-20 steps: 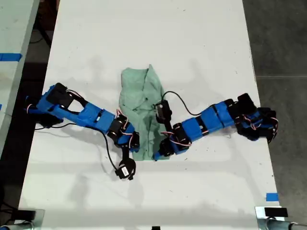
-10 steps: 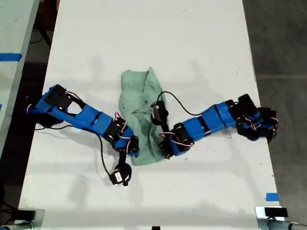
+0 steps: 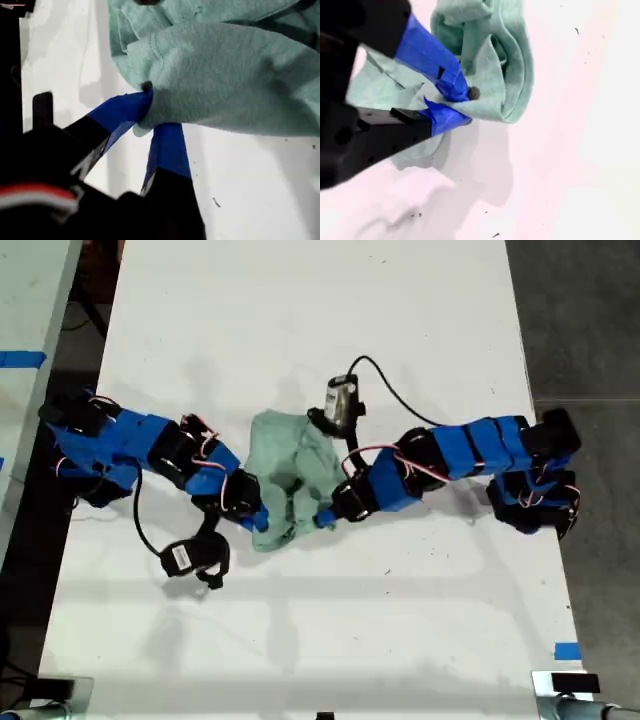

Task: Fold t shirt

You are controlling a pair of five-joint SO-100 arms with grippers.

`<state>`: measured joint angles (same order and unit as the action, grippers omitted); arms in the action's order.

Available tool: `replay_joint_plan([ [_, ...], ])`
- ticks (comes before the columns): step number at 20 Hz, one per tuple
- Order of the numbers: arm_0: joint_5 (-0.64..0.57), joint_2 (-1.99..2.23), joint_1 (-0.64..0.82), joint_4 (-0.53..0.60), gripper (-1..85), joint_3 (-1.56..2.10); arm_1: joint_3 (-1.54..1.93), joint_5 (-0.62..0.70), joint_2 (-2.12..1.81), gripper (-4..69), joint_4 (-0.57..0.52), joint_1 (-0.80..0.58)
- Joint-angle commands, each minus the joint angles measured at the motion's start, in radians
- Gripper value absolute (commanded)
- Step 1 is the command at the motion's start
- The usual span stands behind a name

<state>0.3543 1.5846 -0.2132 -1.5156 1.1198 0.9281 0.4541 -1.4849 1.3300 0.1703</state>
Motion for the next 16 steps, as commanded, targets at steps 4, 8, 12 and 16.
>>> replay_joint_plan([
  [4, -0.305, 0.19, 0.42, -0.064, 1.3, 0.112, 0.006, 0.244, -0.147, -0.1, -0.026, -0.219],
  [8, -0.417, 0.233, 0.621, -0.072, 14.6, 0.143, 0.006, 0.36, -0.175, 33.2, 0.071, -0.416],
  [12, -0.48, 0.459, 0.784, -0.081, 14.1, 0.192, 0.075, 0.385, -0.344, 36.2, 0.272, -0.673],
  [16, -0.483, 0.673, 0.795, -0.083, 9.7, 0.25, 0.137, 0.407, -0.578, 32.6, 0.417, -0.75],
])
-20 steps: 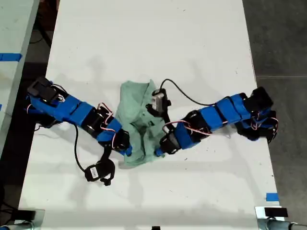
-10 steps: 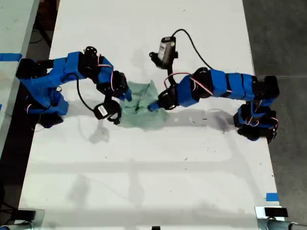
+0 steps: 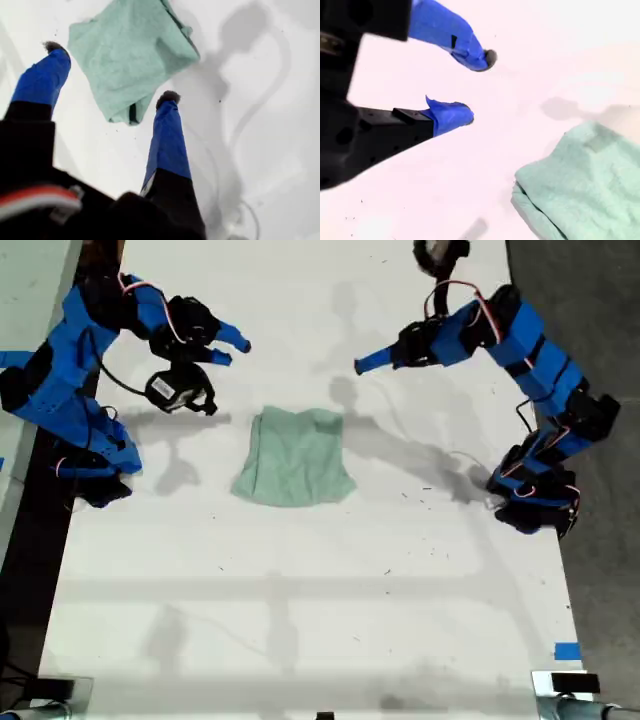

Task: Fold t shirt

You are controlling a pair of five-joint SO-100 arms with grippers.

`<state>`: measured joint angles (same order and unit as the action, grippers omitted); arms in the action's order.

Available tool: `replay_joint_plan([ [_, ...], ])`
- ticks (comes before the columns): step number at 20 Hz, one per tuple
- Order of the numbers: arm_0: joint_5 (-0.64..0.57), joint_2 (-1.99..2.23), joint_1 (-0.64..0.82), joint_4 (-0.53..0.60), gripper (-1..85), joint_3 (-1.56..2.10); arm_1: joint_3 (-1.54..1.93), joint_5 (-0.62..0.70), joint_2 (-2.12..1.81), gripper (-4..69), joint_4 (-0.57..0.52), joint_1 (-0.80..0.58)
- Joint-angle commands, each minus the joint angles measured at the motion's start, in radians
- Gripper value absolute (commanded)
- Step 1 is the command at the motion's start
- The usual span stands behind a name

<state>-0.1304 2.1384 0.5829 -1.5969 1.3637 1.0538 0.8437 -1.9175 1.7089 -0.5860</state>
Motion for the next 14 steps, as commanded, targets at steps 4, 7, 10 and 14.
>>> replay_joint_plan([
  [4, 0.08, 0.517, -0.164, 0.002, -0.3, 0.149, 0.426, -0.272, -0.529, 13.3, 0.029, 0.298],
  [7, 0.143, 0.637, -0.431, 0.089, -0.3, 0.425, 0.867, -0.489, -0.801, -0.1, -0.16, 0.597],
  [10, 0.166, 0.565, -0.629, 0.318, -0.3, 0.841, 1.117, -0.554, -0.801, 0.0, -0.291, 0.73],
  [14, 0.221, 0.735, -0.681, 0.48, -0.3, 1.18, 1.411, -0.614, -0.991, 0.1, -0.382, 0.805],
])
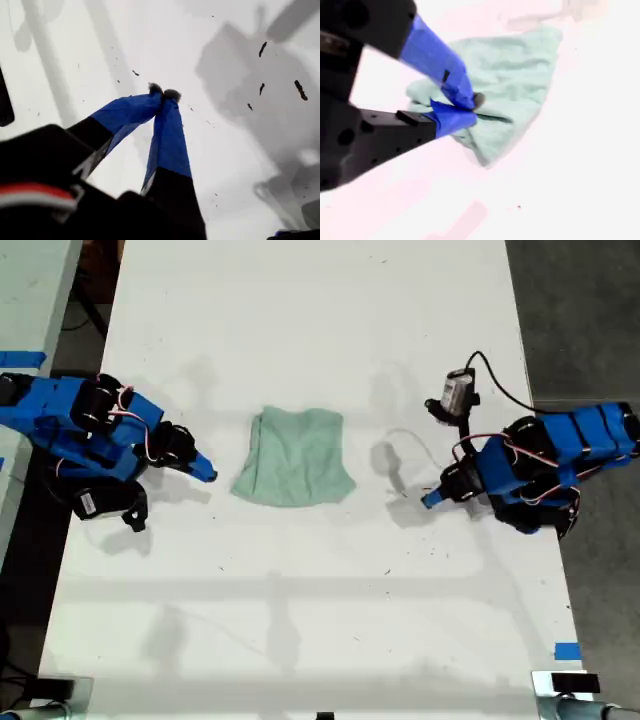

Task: Fold t shirt

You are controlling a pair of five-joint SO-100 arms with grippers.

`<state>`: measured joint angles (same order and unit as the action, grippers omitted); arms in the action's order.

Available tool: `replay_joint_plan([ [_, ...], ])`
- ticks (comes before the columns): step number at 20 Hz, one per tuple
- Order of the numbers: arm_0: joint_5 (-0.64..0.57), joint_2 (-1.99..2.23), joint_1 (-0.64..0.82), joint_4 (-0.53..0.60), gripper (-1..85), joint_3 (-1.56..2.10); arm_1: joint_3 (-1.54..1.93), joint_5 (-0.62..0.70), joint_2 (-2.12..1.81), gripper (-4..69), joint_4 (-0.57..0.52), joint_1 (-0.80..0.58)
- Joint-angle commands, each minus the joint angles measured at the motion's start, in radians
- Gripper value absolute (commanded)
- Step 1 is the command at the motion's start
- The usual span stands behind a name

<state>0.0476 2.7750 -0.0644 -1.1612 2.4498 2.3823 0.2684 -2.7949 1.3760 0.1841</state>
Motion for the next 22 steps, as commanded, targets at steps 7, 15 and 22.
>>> replay_joint_plan([
  [7, 0.252, 0.801, -0.153, 0.121, -0.3, 0.762, 0.594, -0.133, -0.703, 0.2, -0.014, 0.16],
  [15, -0.531, 0.813, -0.158, 0.149, 9.0, 0.844, 0.709, 0.423, -0.706, 3.4, -0.006, 0.21],
  [22, -0.594, 0.815, -0.161, 0.152, 6.7, 0.844, 0.71, 0.655, -0.706, 2.7, -0.008, 0.239],
])
